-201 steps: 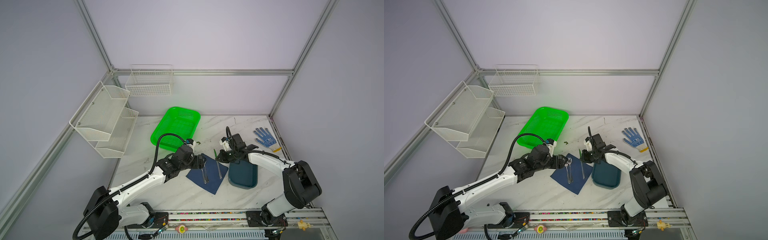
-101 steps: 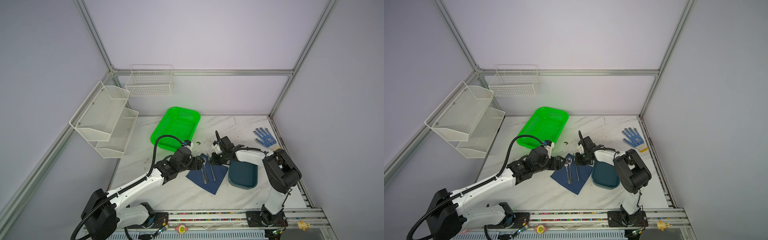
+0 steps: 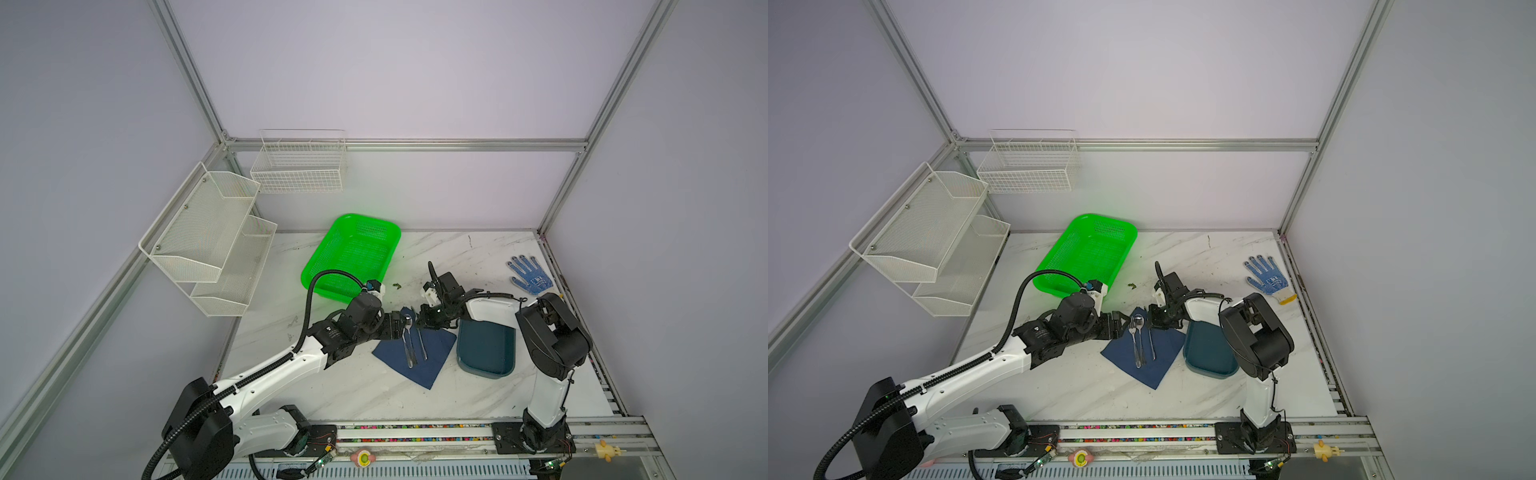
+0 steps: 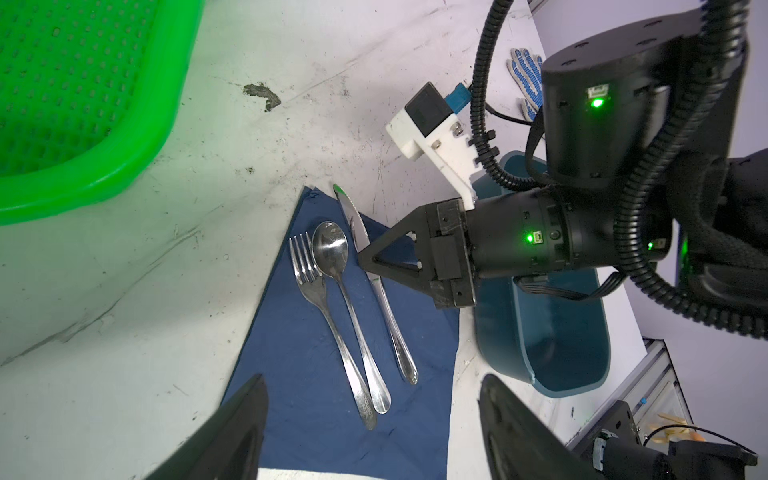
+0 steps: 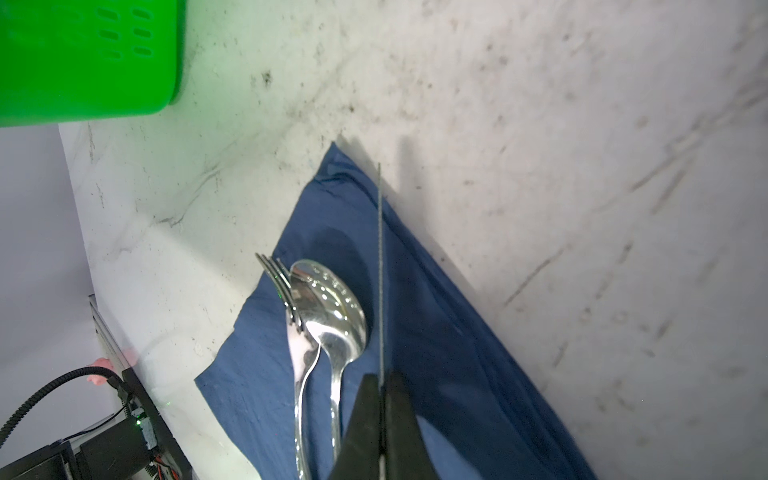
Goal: Place the utensils on the paper napkin and roll it up
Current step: 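Carry the knife over the napkin beside the spoon with the right gripper, then lower the knife onto the napkin and open the right gripper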
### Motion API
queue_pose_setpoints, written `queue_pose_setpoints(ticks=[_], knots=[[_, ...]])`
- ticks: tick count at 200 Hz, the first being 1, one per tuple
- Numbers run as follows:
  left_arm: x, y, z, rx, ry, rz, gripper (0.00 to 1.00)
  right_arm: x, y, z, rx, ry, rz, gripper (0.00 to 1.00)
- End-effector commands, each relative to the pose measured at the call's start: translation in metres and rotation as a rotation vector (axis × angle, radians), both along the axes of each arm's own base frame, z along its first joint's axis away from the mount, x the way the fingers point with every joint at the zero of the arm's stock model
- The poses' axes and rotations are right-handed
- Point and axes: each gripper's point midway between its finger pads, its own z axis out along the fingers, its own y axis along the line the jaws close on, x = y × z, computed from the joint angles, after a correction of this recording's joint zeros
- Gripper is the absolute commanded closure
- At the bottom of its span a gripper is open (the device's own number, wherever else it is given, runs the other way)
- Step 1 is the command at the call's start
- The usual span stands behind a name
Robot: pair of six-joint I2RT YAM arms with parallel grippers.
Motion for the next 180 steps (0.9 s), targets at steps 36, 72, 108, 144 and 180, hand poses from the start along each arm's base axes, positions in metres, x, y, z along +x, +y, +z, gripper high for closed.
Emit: queue_pose_setpoints(ticks=[36, 72, 108, 144, 180], knots=[[-0.001, 0.004, -0.006, -0.009, 0.013, 0.015, 0.21, -0.004, 0.005, 0.000, 0.048, 0.008, 0.010, 0.95], [-0.002, 0.005, -0.005, -0.008, 0.014, 0.015, 0.21, -0.004, 0.003, -0.004, 0.031, 0.015, 0.001, 0.91], [-0.002, 0.004, -0.007, -0.009, 0.020, 0.012, 0.21, -0.005, -0.002, -0.002, 0.008, 0.012, -0.014, 0.89], [-0.002, 0.004, -0.006, -0.014, 0.020, 0.013, 0.21, -0.006, -0.004, 0.001, 0.002, 0.004, -0.014, 0.85], [-0.002, 0.003, -0.006, -0.014, 0.022, 0.012, 0.21, -0.005, -0.009, 0.001, -0.024, 0.004, -0.031, 0.85]])
